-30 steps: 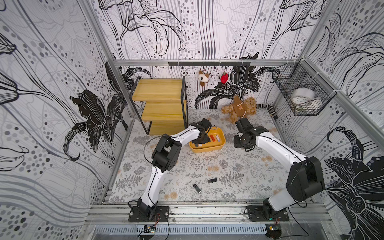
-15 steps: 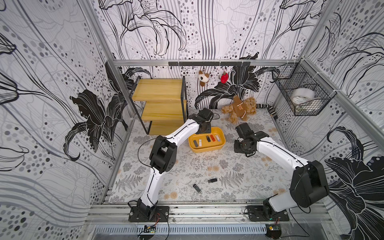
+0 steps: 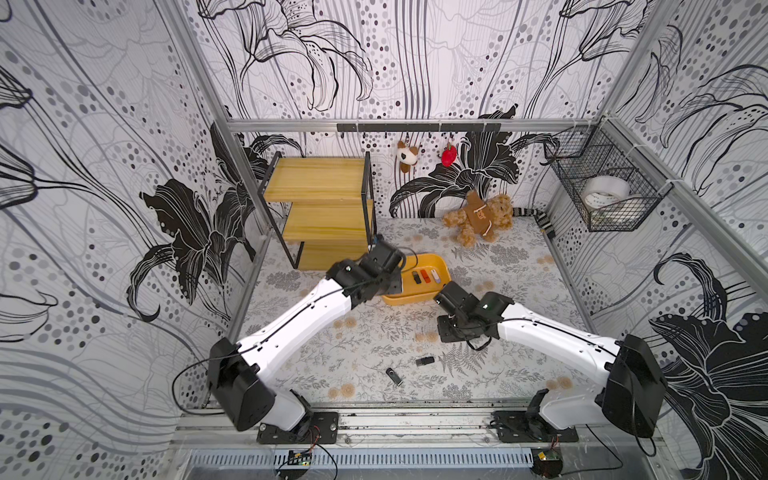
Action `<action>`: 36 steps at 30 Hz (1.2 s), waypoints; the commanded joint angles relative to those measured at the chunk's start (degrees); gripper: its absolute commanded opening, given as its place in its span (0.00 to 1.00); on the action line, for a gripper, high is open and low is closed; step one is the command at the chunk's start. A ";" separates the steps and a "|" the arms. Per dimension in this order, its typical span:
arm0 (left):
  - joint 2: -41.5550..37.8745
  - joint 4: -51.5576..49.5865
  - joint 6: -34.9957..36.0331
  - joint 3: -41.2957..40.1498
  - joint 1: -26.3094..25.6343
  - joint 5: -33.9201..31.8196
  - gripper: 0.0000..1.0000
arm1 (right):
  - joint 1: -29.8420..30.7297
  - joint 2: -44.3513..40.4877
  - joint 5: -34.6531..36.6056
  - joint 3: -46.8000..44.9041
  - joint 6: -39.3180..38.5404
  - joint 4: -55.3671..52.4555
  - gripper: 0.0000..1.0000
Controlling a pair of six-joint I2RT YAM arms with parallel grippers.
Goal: Put the usb flash drive into the storage box
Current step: Adjust the USB flash at the center of the board.
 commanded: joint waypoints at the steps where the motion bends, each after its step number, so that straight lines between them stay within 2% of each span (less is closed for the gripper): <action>1: -5.16 0.78 -9.47 -8.05 -4.92 -2.43 0.50 | 2.02 -0.73 -1.75 -2.67 3.36 0.04 0.23; 2: -6.39 0.72 -11.43 -10.33 -6.31 -2.69 0.48 | 2.15 -0.77 -2.64 -3.52 3.34 0.92 0.21; 5: -9.94 0.85 -17.09 -16.04 -11.07 -3.37 0.35 | 2.30 -0.92 -5.20 -5.65 3.05 3.97 0.14; 10: -13.45 -1.30 -24.75 -21.35 -17.94 -4.85 0.06 | 3.00 1.56 -7.99 -5.71 1.68 5.71 0.00; 12: -14.15 -1.36 -27.11 -22.88 -19.78 -4.75 0.00 | 3.60 2.78 -8.69 -5.19 1.32 5.88 0.00; 23: -12.27 3.84 -35.54 -30.62 -28.54 0.34 0.00 | 6.47 7.57 -10.78 -3.86 1.09 4.48 0.00; 27: -10.36 8.15 -36.46 -33.73 -29.95 3.53 0.00 | 6.56 8.70 -10.98 -3.86 1.01 4.66 0.00; 36: -10.46 10.27 -39.42 -35.90 -31.91 3.68 0.00 | 6.55 12.76 -11.00 -2.61 -0.09 4.89 0.00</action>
